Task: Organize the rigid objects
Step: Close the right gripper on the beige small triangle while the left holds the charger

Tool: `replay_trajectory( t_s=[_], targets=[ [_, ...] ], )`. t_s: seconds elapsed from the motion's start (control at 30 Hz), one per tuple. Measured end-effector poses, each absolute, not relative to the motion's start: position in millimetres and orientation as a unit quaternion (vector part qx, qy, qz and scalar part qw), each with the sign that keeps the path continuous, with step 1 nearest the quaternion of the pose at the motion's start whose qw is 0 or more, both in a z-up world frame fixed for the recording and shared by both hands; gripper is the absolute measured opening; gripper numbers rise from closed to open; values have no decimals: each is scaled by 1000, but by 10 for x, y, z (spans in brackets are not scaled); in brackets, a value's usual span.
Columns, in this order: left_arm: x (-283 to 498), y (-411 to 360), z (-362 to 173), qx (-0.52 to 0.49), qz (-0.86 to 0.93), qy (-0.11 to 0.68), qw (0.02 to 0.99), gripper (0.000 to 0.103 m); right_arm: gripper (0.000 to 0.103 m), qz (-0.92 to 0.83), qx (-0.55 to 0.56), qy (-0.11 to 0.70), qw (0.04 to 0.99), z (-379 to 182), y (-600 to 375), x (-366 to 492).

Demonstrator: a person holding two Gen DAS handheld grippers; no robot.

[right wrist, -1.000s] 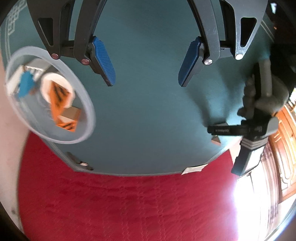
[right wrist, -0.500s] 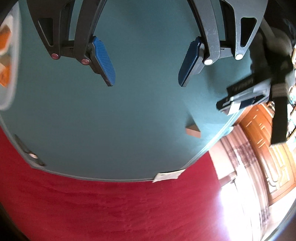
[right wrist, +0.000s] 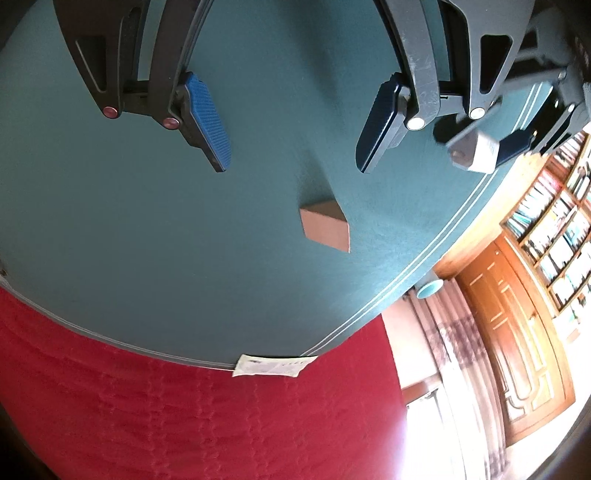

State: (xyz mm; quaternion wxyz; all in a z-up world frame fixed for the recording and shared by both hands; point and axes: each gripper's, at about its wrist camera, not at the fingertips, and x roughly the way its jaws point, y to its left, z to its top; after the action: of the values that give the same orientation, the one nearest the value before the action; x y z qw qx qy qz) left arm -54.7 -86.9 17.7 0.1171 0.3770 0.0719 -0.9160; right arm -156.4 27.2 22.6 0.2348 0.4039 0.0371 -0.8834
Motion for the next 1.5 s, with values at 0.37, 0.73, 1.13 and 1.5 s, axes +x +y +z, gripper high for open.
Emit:
replay_trajectory(
  t_s=[0.37,0.73,1.13,1.5],
  targets=[
    [-535,-905,139,385,-913,81,112,63,71,-887,403,77,210,171,12,-1928],
    [-543,-926,126,386,-912,86,109,63,71,-896,407,38,175,176,469,-2089],
    [-550,-951,120,387,-911,91,109,63,58,-882,402,67,236,169,-88,-1972],
    [-548,-964,115,391,-909,95,106,63,33,-893,390,94,204,144,-198,-2006]
  ],
)
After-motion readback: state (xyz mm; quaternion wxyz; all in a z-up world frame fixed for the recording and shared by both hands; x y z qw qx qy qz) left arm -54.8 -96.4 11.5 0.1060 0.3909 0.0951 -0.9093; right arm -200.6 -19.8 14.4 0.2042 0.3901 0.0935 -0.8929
